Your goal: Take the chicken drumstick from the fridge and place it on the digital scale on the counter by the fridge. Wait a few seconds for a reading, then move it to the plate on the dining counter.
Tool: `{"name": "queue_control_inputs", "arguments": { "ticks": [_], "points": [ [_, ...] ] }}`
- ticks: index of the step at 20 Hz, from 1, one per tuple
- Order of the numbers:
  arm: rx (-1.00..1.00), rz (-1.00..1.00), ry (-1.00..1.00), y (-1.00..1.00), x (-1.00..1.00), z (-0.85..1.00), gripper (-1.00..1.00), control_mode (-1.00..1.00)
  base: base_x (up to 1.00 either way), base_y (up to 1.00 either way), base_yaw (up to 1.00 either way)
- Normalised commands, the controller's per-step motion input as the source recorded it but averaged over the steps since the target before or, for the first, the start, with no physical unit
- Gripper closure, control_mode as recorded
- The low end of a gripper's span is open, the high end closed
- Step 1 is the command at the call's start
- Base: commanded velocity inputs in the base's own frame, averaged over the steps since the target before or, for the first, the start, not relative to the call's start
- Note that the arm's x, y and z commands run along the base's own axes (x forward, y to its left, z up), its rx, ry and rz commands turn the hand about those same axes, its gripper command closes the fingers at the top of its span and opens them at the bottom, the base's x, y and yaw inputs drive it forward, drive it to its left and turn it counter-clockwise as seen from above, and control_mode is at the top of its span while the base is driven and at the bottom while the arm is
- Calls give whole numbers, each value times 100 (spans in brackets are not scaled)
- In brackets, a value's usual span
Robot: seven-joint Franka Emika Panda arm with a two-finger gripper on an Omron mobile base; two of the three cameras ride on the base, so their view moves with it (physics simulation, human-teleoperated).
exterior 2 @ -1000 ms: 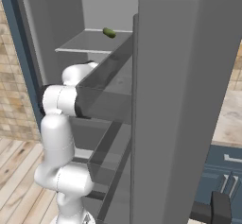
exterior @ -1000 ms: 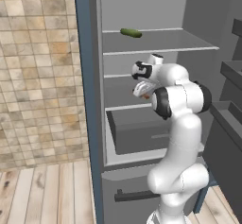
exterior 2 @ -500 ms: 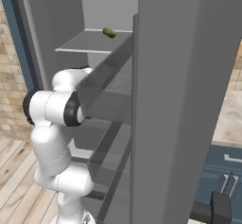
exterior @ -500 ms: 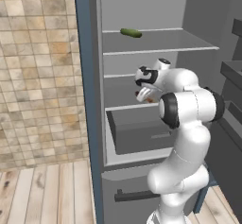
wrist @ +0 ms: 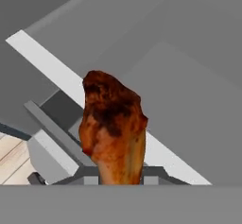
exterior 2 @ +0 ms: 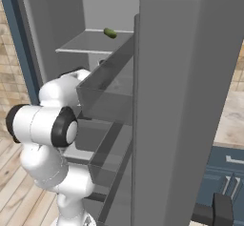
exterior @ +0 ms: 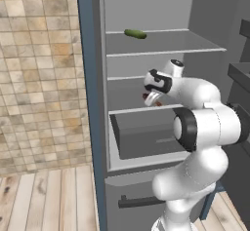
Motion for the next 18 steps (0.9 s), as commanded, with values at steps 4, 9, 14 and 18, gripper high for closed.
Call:
{"name": "queue_control_inputs", "arguments": {
  "ticks": [4, 9, 14, 18],
  "points": [
    [0, -7, 0, 0, -59, 59, 100, -100, 0, 0, 0],
    [0, -16, 0, 0, -88, 42, 100, -100, 0, 0, 0],
    [0, -24, 0, 0, -100, 25, 100, -100, 0, 0, 0],
    [0, -27, 0, 0, -100, 24, 100, -100, 0, 0, 0]
  ]
}}
